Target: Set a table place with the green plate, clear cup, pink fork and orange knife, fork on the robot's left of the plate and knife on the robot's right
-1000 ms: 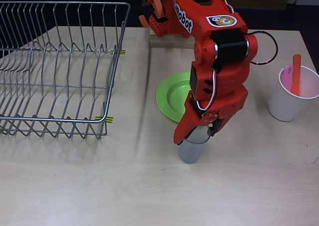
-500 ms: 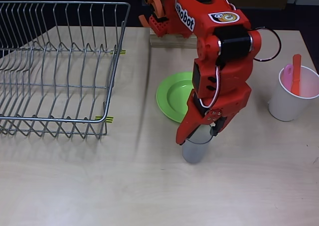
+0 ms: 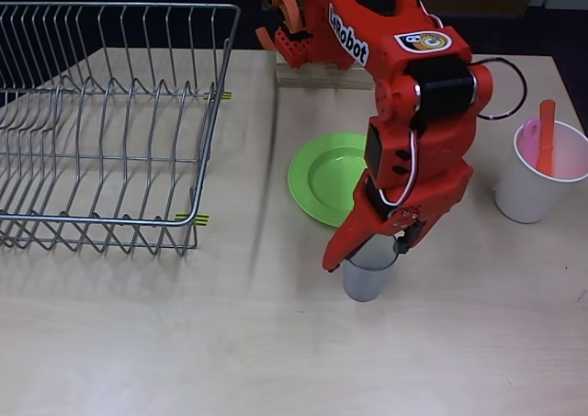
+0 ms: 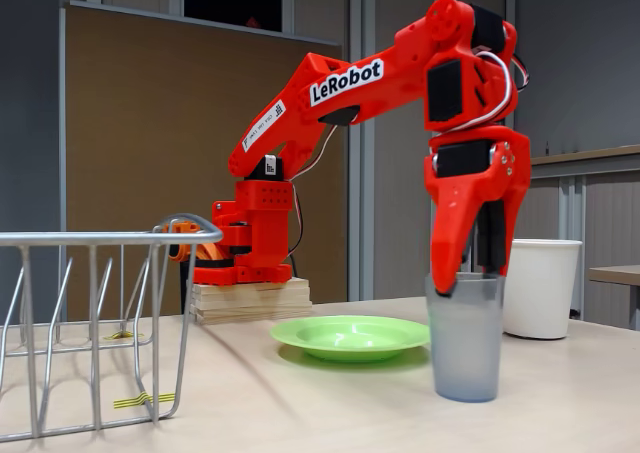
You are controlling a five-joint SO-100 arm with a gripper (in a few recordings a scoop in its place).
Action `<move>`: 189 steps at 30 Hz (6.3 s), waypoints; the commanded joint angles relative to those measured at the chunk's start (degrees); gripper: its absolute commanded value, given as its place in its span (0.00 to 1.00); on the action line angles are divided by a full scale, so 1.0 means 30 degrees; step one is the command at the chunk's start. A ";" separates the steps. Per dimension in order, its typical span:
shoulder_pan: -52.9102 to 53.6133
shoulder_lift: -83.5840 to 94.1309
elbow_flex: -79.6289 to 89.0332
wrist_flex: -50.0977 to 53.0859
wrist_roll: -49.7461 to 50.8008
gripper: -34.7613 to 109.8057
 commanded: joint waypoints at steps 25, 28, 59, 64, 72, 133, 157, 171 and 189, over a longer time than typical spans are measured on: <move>-0.2637 0.5625 -0.0527 0.2871 0.1875 0.50; -0.3691 0.7588 0.1582 0.2871 0.4160 0.49; -1.5059 1.7725 1.3623 0.2227 -0.3721 0.64; -1.4854 1.5879 1.0342 0.2109 -1.4092 0.62; -1.5908 1.4971 1.1367 -0.1113 -1.2451 0.62; -1.5410 1.8223 1.9717 -0.6211 -1.0020 0.35; -1.5439 1.8340 2.1621 -0.7500 -0.9785 0.42; -1.4795 1.7900 2.2236 -0.8496 -1.0576 0.38; -1.3887 1.7490 2.2295 -0.9639 -1.1338 0.26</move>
